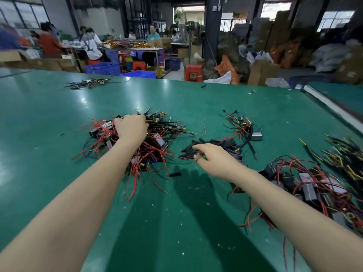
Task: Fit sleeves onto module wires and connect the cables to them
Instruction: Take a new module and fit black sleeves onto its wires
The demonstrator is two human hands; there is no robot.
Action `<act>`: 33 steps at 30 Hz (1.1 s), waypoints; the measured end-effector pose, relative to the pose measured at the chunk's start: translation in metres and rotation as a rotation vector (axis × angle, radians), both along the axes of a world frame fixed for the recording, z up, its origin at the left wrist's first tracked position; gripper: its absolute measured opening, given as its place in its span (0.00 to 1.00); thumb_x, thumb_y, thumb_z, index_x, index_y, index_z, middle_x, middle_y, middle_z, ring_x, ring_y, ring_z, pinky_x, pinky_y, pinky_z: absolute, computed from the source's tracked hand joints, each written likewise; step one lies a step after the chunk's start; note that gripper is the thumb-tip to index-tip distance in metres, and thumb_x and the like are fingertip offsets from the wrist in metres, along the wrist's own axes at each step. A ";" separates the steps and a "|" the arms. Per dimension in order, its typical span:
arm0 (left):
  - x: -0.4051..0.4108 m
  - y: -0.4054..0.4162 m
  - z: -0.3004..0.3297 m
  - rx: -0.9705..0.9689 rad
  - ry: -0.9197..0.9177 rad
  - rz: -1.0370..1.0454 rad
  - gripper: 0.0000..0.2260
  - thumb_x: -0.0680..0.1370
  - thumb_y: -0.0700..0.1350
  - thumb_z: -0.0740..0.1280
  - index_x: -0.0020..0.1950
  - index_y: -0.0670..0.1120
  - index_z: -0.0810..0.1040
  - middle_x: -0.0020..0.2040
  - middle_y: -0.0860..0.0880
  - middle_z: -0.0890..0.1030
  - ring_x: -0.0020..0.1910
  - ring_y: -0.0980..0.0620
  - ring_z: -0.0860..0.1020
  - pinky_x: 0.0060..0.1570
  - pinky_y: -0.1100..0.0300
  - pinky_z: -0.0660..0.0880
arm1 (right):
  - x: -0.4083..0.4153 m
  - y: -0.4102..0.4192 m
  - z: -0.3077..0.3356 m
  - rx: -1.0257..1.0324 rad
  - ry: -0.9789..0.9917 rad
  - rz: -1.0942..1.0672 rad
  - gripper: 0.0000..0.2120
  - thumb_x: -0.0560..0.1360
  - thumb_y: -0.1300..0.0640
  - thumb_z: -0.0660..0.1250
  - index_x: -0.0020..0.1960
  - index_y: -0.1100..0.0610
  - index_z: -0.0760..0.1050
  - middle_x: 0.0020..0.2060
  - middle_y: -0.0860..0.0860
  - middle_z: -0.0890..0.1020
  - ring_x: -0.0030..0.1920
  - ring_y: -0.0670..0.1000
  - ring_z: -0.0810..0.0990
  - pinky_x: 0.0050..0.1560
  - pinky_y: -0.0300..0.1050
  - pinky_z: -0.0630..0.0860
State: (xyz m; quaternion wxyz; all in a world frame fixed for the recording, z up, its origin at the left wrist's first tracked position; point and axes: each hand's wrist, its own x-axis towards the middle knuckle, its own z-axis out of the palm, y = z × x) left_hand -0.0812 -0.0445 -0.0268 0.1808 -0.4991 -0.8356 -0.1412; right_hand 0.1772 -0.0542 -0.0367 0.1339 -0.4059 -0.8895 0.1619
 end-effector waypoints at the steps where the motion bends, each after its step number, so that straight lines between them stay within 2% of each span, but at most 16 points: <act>1: 0.000 0.000 -0.001 -0.003 0.041 -0.004 0.10 0.79 0.49 0.62 0.54 0.48 0.80 0.50 0.46 0.82 0.53 0.43 0.78 0.53 0.53 0.65 | 0.000 0.001 -0.001 0.001 0.009 -0.005 0.18 0.80 0.54 0.58 0.69 0.56 0.70 0.59 0.55 0.78 0.61 0.57 0.75 0.61 0.49 0.70; 5: 0.003 -0.006 -0.003 0.008 0.133 -0.024 0.12 0.80 0.46 0.59 0.55 0.45 0.80 0.53 0.44 0.79 0.55 0.42 0.75 0.53 0.51 0.63 | 0.000 0.001 -0.007 0.003 0.049 -0.030 0.18 0.80 0.55 0.58 0.69 0.55 0.71 0.57 0.54 0.78 0.59 0.56 0.75 0.60 0.46 0.69; 8: 0.013 -0.011 0.007 0.099 0.127 -0.056 0.12 0.79 0.46 0.60 0.55 0.42 0.79 0.54 0.42 0.77 0.54 0.42 0.72 0.53 0.50 0.62 | 0.001 -0.002 -0.008 0.011 0.051 -0.029 0.18 0.80 0.54 0.58 0.69 0.56 0.71 0.58 0.54 0.79 0.60 0.56 0.75 0.60 0.46 0.69; 12: 0.058 -0.025 0.015 0.276 -0.063 -0.281 0.14 0.77 0.46 0.63 0.62 0.47 0.78 0.59 0.44 0.75 0.58 0.42 0.71 0.55 0.49 0.62 | 0.006 -0.007 -0.004 0.002 0.106 -0.052 0.17 0.79 0.56 0.60 0.67 0.57 0.73 0.56 0.54 0.80 0.58 0.56 0.76 0.57 0.45 0.70; 15: 0.108 -0.040 0.011 0.269 -0.231 -0.448 0.13 0.76 0.48 0.65 0.59 0.51 0.79 0.58 0.47 0.75 0.59 0.44 0.72 0.55 0.50 0.64 | 0.017 -0.014 -0.001 0.010 0.102 -0.055 0.16 0.78 0.58 0.61 0.64 0.58 0.76 0.52 0.55 0.80 0.51 0.55 0.77 0.52 0.42 0.68; 18: 0.155 -0.053 0.000 0.242 -0.498 -0.592 0.11 0.75 0.46 0.66 0.57 0.51 0.80 0.56 0.48 0.75 0.58 0.47 0.74 0.59 0.50 0.69 | 0.040 -0.021 0.008 0.062 0.019 -0.006 0.10 0.77 0.59 0.62 0.55 0.60 0.79 0.45 0.56 0.81 0.46 0.57 0.76 0.46 0.45 0.68; 20: 0.184 -0.061 -0.008 0.272 -0.666 -0.666 0.10 0.75 0.43 0.66 0.56 0.49 0.81 0.54 0.47 0.77 0.56 0.49 0.76 0.60 0.55 0.70 | 0.063 -0.028 0.020 0.091 -0.050 0.023 0.08 0.77 0.59 0.62 0.50 0.62 0.79 0.44 0.58 0.81 0.45 0.58 0.77 0.46 0.49 0.70; 22: 0.210 -0.070 -0.017 0.332 -0.788 -0.695 0.10 0.75 0.40 0.66 0.55 0.47 0.81 0.53 0.47 0.78 0.52 0.56 0.77 0.56 0.66 0.69 | 0.091 -0.036 0.033 0.122 -0.135 0.054 0.09 0.77 0.58 0.63 0.51 0.61 0.79 0.45 0.58 0.80 0.48 0.59 0.77 0.49 0.51 0.71; 23: 0.222 -0.074 -0.023 0.364 -0.845 -0.700 0.10 0.75 0.39 0.66 0.55 0.46 0.81 0.52 0.47 0.77 0.48 0.64 0.76 0.52 0.72 0.68 | 0.107 -0.040 0.040 0.132 -0.184 0.055 0.10 0.77 0.56 0.63 0.53 0.58 0.80 0.47 0.56 0.81 0.50 0.58 0.77 0.52 0.51 0.72; 25: 0.241 -0.082 -0.035 0.405 -0.939 -0.703 0.10 0.76 0.37 0.65 0.55 0.46 0.80 0.51 0.48 0.76 0.42 0.72 0.73 0.44 0.81 0.64 | 0.137 -0.046 0.056 0.148 -0.296 0.015 0.11 0.78 0.52 0.62 0.58 0.51 0.79 0.51 0.52 0.81 0.55 0.56 0.76 0.57 0.54 0.72; 29: 0.263 -0.091 -0.052 0.382 -0.984 -0.738 0.11 0.76 0.38 0.65 0.54 0.51 0.78 0.51 0.51 0.75 0.43 0.70 0.73 0.44 0.79 0.65 | 0.183 -0.041 0.083 0.196 -0.460 -0.114 0.13 0.80 0.47 0.60 0.61 0.48 0.77 0.55 0.49 0.80 0.58 0.55 0.75 0.59 0.56 0.72; 33: 0.262 -0.105 -0.058 0.416 -0.911 -0.813 0.11 0.77 0.37 0.65 0.53 0.52 0.77 0.49 0.54 0.75 0.46 0.67 0.73 0.45 0.77 0.66 | 0.210 -0.026 0.084 0.099 -0.552 -0.231 0.15 0.79 0.47 0.60 0.62 0.51 0.76 0.57 0.50 0.80 0.59 0.54 0.76 0.60 0.53 0.73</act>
